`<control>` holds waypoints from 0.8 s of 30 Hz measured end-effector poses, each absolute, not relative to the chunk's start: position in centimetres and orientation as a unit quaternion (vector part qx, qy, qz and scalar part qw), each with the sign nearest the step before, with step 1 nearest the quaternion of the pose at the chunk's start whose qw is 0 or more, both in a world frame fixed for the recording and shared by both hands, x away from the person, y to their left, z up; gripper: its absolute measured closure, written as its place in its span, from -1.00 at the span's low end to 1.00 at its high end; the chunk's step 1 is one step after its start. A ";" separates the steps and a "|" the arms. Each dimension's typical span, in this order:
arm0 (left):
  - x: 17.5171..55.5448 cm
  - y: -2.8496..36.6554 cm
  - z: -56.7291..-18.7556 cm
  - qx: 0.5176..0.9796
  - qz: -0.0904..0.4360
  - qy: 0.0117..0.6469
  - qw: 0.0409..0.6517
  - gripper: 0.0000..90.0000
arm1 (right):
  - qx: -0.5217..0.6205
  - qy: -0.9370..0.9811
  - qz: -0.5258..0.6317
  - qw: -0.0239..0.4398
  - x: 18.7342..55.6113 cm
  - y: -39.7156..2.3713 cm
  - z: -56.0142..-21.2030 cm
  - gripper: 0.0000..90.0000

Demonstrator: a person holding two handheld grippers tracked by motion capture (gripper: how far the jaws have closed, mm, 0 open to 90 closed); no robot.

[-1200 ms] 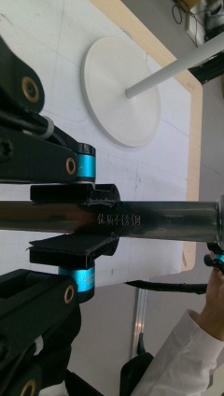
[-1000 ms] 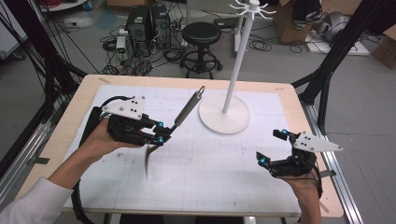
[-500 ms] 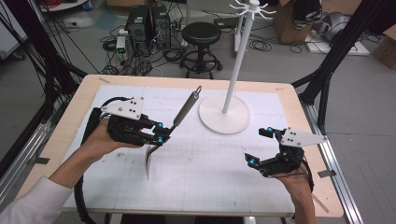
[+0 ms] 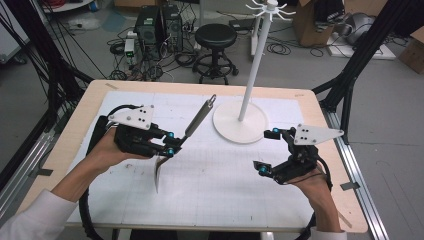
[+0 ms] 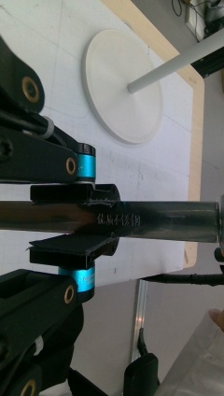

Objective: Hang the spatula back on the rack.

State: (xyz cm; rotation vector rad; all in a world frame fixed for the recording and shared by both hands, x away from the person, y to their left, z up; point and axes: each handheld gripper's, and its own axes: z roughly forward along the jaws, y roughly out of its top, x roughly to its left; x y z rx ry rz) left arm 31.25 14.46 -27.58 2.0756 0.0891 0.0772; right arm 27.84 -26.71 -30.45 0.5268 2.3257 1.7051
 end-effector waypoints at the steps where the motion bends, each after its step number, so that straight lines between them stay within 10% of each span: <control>1: 31.3 14.5 -27.6 0.861 0.033 0.036 0.506 0.66 | 0.178 0.790 0.579 0.101 27.9 -26.6 -30.2 -0.99; 24: 31.2 14.1 -27.7 0.863 0.028 0.031 0.503 0.66 | 0.104 0.839 0.528 0.074 29.8 -22.2 -25.0 -0.99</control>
